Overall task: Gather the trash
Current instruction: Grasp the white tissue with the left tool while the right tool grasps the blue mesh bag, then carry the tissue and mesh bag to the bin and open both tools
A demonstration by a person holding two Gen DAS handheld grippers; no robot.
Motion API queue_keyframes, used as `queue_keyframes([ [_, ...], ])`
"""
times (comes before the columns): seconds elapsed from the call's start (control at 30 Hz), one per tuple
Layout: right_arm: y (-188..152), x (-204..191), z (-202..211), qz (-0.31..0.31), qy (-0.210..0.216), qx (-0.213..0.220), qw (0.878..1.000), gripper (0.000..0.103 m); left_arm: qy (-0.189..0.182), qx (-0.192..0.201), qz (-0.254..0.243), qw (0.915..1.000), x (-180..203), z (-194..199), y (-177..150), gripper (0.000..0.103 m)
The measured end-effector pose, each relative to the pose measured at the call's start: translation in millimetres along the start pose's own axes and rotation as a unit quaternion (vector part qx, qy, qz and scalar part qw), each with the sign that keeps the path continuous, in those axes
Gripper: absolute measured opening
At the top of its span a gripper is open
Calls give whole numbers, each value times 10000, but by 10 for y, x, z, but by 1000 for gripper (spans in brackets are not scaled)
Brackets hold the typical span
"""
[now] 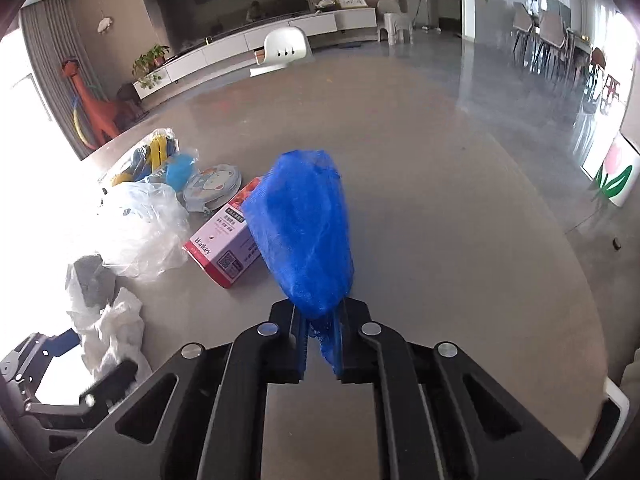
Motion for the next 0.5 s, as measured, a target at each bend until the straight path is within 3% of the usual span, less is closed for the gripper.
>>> queue_keyframes([
  [0.03, -7, 9, 40, -59, 78, 50, 9999, 9, -117, -62, -1, 9999, 34, 10, -21, 20],
  [0.07, -16, 3, 100, -123, 105, 108, 9998, 9, -140, -89, 19, 9999, 68, 33, -33, 19],
  [0.23, -52, -41, 588, -158, 159, 518, 9984, 9, -336, -39, 179, 9993, 112, 237, -80, 19],
  [0.5, -289, -164, 1392, -105, 25, 958, 9953, 9, -328, 439, 138, 9984, 311, 828, -24, 19],
])
Point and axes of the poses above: each gripper's, at about its wrist camera, not at the fingertips, and z roughly against the way its jaws point, x to its right, y to its top, the point moved 3 cm from there along -z, roughly the way its jaws point, and after that the axes turned 15 degrees about z, right-handed, at the moved point
